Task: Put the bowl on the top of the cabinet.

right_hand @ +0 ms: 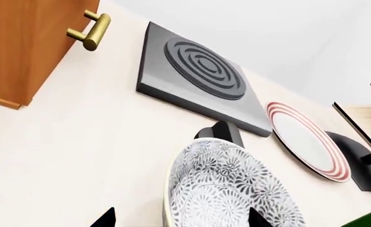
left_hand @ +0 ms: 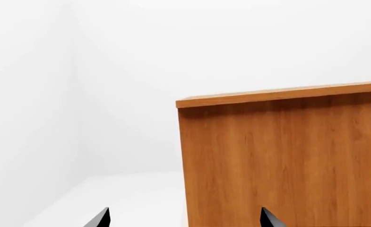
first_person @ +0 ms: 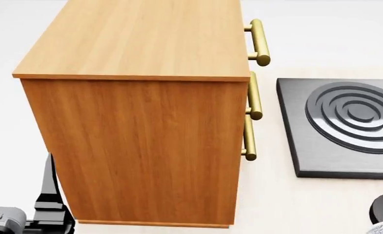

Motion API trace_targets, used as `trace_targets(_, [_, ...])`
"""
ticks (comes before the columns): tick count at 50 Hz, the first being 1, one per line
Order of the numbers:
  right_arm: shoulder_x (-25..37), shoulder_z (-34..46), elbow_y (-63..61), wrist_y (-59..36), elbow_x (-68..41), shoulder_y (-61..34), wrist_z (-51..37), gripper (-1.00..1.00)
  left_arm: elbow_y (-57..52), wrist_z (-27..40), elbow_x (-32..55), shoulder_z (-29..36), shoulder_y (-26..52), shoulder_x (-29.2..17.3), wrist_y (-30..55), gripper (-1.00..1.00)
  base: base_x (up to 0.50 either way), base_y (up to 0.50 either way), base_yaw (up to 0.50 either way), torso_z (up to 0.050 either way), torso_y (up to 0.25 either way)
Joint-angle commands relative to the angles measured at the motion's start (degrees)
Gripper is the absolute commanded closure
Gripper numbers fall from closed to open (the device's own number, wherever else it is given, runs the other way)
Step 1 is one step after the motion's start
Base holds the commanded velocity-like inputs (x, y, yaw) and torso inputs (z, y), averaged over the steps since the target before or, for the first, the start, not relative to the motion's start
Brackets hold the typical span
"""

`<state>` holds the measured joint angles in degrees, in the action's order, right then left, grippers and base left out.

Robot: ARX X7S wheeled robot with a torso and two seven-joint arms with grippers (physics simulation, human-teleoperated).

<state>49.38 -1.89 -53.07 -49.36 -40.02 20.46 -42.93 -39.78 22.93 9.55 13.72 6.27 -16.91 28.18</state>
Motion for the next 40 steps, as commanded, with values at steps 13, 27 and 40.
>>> trace_targets(13, [-0.44, 1.95, 4.05, 3.51, 2.58, 0.49, 1.66, -1.0, -0.39, 0.66, 0.24, 0.39, 0.09, -0.4, 0.15, -1.0, 0.0, 0.0, 0.0, 0.0, 0.0])
trace_targets(27, [-1.04, 3.08, 6.2, 4.92, 3.35, 0.04, 2.57, -1.0, -0.55, 0.98, 0.4, 0.62, 0.07, -0.61, 0.19, -1.0, 0.0, 0.0, 0.0, 0.0, 0.0])
trace_targets(40, [-1.23, 3.86, 7.58, 5.06, 3.91, -0.95, 2.74, -1.0, -0.18, 1.19, 0.58, 0.74, 0.2, -0.82, -0.04, -1.0, 0.0, 0.0, 0.0, 0.0, 0.0])
